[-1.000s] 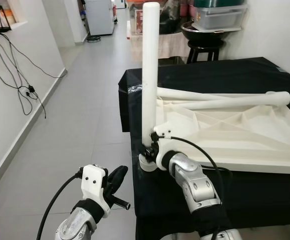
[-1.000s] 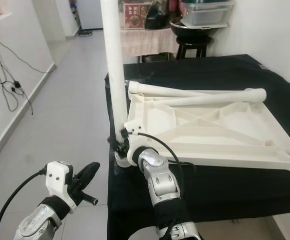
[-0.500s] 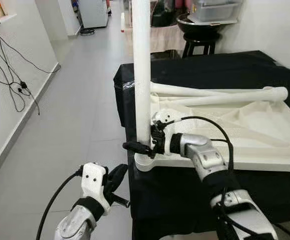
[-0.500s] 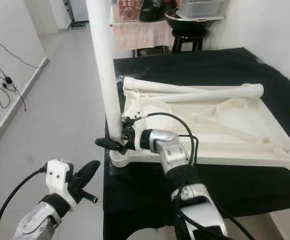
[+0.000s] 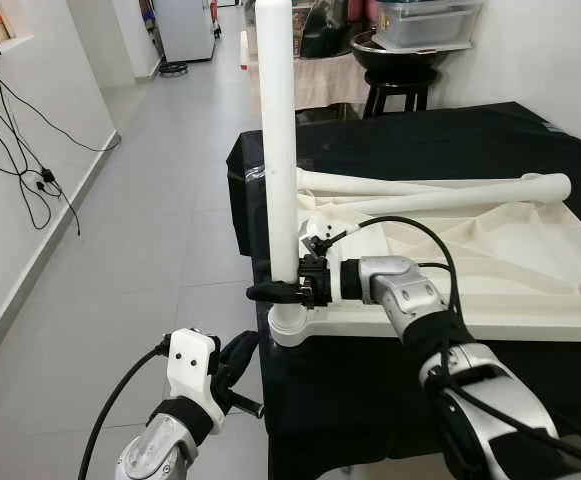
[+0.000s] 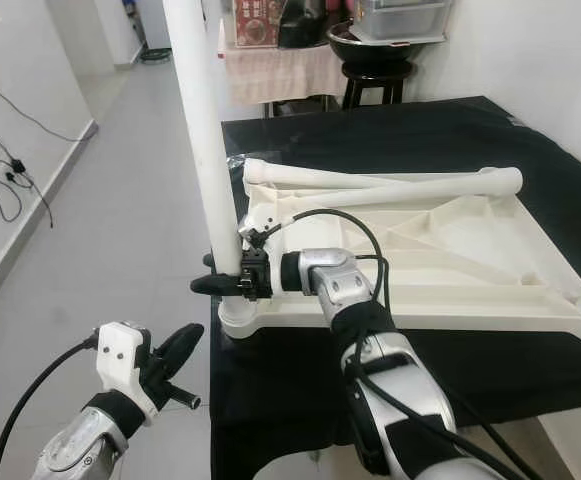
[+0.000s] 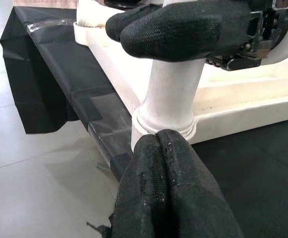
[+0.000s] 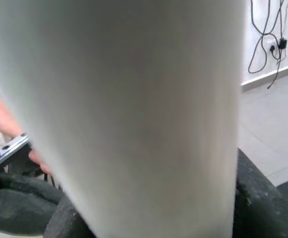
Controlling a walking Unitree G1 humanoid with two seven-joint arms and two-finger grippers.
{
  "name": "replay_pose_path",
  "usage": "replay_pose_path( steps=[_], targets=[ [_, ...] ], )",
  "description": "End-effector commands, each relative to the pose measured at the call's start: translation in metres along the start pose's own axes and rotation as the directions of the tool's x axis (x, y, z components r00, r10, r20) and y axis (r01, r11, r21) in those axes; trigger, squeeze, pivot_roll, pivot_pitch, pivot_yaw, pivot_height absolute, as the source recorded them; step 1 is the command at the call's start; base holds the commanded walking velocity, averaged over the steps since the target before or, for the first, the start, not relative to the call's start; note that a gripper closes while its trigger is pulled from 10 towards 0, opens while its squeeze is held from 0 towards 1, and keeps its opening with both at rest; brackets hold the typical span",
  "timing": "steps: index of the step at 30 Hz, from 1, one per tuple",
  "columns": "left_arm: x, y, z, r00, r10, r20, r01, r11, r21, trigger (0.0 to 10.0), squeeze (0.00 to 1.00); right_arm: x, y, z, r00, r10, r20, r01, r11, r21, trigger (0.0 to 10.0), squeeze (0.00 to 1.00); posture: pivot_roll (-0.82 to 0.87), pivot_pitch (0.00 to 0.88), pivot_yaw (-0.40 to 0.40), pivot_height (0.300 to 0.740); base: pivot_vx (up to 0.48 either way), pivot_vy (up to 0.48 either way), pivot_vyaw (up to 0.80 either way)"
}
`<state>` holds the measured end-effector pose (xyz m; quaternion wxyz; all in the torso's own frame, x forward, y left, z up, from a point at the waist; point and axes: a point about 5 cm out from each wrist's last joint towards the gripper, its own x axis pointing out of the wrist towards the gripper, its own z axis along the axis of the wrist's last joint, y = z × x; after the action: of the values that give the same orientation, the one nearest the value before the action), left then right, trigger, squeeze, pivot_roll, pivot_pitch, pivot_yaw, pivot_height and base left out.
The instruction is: Building children table
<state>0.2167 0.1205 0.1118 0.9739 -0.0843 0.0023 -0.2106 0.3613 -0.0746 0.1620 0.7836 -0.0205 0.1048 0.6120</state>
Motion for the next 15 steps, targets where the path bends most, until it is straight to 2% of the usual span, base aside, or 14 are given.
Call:
replay_pose_path(
  steps=[1, 4, 6, 7, 9, 10, 11, 12, 13, 15],
  targets=[
    [-0.003, 0.0, -0.003, 1.0, 0.011, -0.014, -0.011, 1.0, 0.002, 10.0, 0.0, 0.004, 0.002, -0.007, 1.0, 0.0, -0.008, 0.001, 1.0, 0.027, 0.0, 0.0, 0.04, 0.03, 0.019, 0.74, 0.0, 0.0, 0.0],
    [-0.003, 0.0, -0.003, 1.0, 0.009, -0.015, -0.009, 1.0, -0.001, 10.0, 0.0, 0.0, 0.001, -0.013, 0.998, -0.062, 0.001, 0.062, 0.998, 0.031, 0.0, 0.0, 0.03, 0.033, 0.017, 0.74, 0.0, 0.0, 0.0],
    [-0.005, -0.001, -0.003, 1.0, 0.007, -0.016, -0.007, 1.0, -0.004, 10.0, 0.0, -0.004, 0.004, -0.024, 0.983, -0.185, 0.01, 0.184, 0.98, 0.071, 0.0, 0.0, 0.03, 0.035, 0.007, 0.74, 0.0, 0.0, 0.0],
    [-0.005, -0.001, -0.003, 1.0, 0.007, -0.016, -0.007, 1.0, -0.004, 10.0, 0.0, -0.002, 0.005, -0.03, 0.949, -0.316, 0.008, 0.314, 0.944, 0.101, 0.0, 0.0, 0.03, 0.035, 0.007, 0.74, 0.0, 0.0, 0.0],
    [-0.005, -0.001, -0.003, 1.0, 0.007, -0.016, -0.007, 1.0, -0.004, 10.0, 0.0, -0.002, 0.005, -0.03, 0.949, -0.316, 0.008, 0.314, 0.944, 0.101, 0.0, 0.0, 0.03, 0.035, 0.007, 0.74, 0.0, 0.0, 0.0],
    [-0.006, 0.0, -0.003, 1.0, 0.009, -0.015, -0.009, 1.0, -0.004, 10.0, 0.0, 0.001, 0.022, -0.049, 0.86, -0.506, -0.059, 0.509, 0.858, 0.068, 0.0, 0.0, 0.01, 0.038, 0.012, 0.74, 0.0, 0.0, 0.0],
    [-0.006, 0.0, -0.003, 1.0, 0.009, -0.015, -0.009, 1.0, -0.004, 10.0, 0.0, 0.001, 0.022, -0.049, 0.86, -0.506, -0.059, 0.509, 0.858, 0.068, 0.0, 0.0, 0.01, 0.038, 0.012, 0.74, 0.0, 0.0, 0.0],
    [-0.005, 0.002, -0.004, 1.0, 0.008, -0.019, -0.008, 1.0, -0.004, 10.0, 0.0, 0.005, 0.034, -0.049, 0.798, -0.6, -0.054, 0.6, 0.8, -0.012, 0.0, 0.0, -0.02, 0.026, 0.033, 0.74, 0.0, 0.0, 0.0],
    [-0.005, 0.003, -0.005, 1.0, 0.007, -0.021, -0.007, 1.0, -0.004, 10.0, 0.0, 0.006, 0.043, -0.047, 0.759, -0.651, -0.034, 0.648, 0.759, -0.064, 0.0, 0.0, -0.02, 0.026, 0.033, 0.74, 0.0, 0.0, 0.0],
    [-0.004, 0.004, -0.005, 1.0, 0.003, -0.022, -0.003, 1.0, -0.004, 10.0, 0.0, 0.009, 0.041, -0.048, 0.743, -0.668, -0.037, 0.665, 0.744, -0.071, 0.0, 0.02, 0.0, 0.02, 0.008, 0.74, 0.0, 0.0, 0.0]
  ],
)
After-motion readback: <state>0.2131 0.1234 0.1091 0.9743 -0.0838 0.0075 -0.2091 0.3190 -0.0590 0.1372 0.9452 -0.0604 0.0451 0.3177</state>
